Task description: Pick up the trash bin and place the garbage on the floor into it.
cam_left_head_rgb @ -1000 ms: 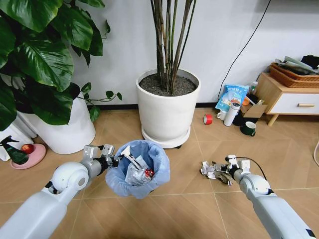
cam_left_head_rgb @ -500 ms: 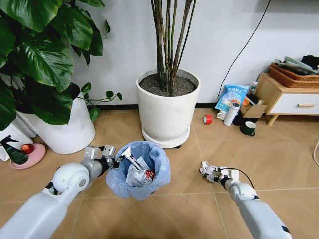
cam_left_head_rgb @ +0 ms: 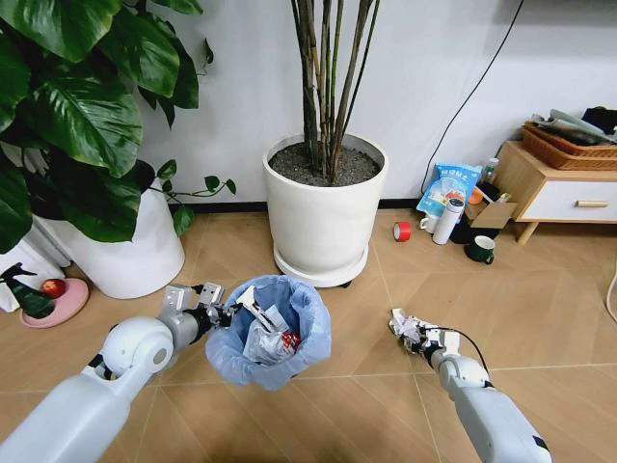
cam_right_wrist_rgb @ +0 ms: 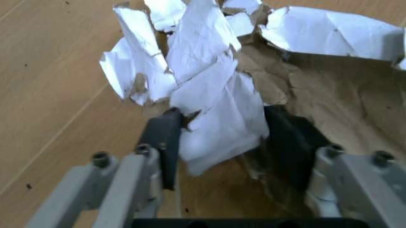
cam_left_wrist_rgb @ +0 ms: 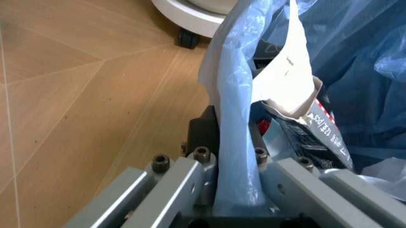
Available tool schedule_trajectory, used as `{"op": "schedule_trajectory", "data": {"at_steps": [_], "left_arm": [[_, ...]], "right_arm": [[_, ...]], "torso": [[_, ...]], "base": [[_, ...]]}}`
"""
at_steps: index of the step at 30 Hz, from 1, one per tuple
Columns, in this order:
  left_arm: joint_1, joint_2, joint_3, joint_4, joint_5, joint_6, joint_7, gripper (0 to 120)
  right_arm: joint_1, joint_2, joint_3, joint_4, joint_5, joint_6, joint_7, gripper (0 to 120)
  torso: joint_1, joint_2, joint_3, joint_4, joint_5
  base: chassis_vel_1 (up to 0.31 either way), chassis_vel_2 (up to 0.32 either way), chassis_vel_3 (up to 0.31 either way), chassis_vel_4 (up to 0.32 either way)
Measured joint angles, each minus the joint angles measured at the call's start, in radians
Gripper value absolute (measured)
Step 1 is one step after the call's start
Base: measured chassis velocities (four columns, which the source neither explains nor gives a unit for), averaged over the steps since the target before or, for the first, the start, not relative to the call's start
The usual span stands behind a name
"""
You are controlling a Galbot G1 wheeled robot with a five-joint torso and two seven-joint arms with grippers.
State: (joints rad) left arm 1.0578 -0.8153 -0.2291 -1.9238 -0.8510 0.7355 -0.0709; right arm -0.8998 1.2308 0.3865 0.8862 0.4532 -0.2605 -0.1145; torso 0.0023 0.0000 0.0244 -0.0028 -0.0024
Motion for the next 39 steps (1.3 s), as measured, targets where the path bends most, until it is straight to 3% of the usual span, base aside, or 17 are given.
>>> {"op": "schedule_trajectory", "data": {"at_steps": [3,12,22,28,30,35,36,39], "left_arm": [[0.006,0.008,-0.002,-0.005,0.0,0.0,0.0,0],[0.017,0.027,-0.002,-0.018,-0.009,0.0,-0.002,0],[0.031,0.033,-0.009,-0.034,-0.01,0.0,-0.005,0],[0.043,0.041,-0.014,-0.051,-0.018,0.0,-0.017,0],[0.044,0.041,-0.014,-0.052,-0.019,0.0,-0.018,0],[0.045,0.041,-0.012,-0.057,-0.025,0.0,-0.028,0],[0.045,0.041,-0.012,-0.057,-0.025,0.0,-0.028,0],[0.043,0.038,-0.008,-0.062,-0.031,0.0,-0.036,0]], "right_arm": [[-0.005,0.006,0.009,-0.001,0.001,0.0,0.008,29],[-0.018,0.013,0.024,0.009,0.004,-0.001,0.012,0],[-0.046,0.007,0.071,0.086,0.03,-0.001,0.035,0],[-0.114,-0.06,0.136,0.344,0.106,-0.021,0.058,0],[-0.12,-0.07,0.142,0.373,0.108,-0.021,0.058,0],[-0.169,-0.174,0.178,0.642,0.133,-0.027,0.038,0],[-0.169,-0.174,0.178,0.642,0.133,-0.027,0.038,0],[-0.202,-0.239,0.186,0.877,0.207,-0.07,0.026,0]], "torso": [[0.0,0.0,0.0,0.0002,0.0],[0.0,0.0,0.0,0.0005,0.0011],[0.0,0.0,0.0,0.0003,0.0006],[0.0,0.0,0.0,0.0002,0.0004],[0.0,0.0,0.0,0.0004,0.0005],[0.0,0.0,0.0,0.0,0.0006],[0.0,0.0,0.0,0.0,0.0006],[0.0,0.0,0.0,0.0003,0.0002]], "base": [[0.0,0.0,0.0,0.0],[0.0,0.0,0.0,0.0],[0.0,0.0,0.0,0.0],[0.0,0.0,0.0,0.0],[0.0,0.0,0.0,0.0],[0.0,0.0,0.0,0.0],[0.0,0.0,0.0,0.0],[0.0,0.0,0.0,0.0]]}}
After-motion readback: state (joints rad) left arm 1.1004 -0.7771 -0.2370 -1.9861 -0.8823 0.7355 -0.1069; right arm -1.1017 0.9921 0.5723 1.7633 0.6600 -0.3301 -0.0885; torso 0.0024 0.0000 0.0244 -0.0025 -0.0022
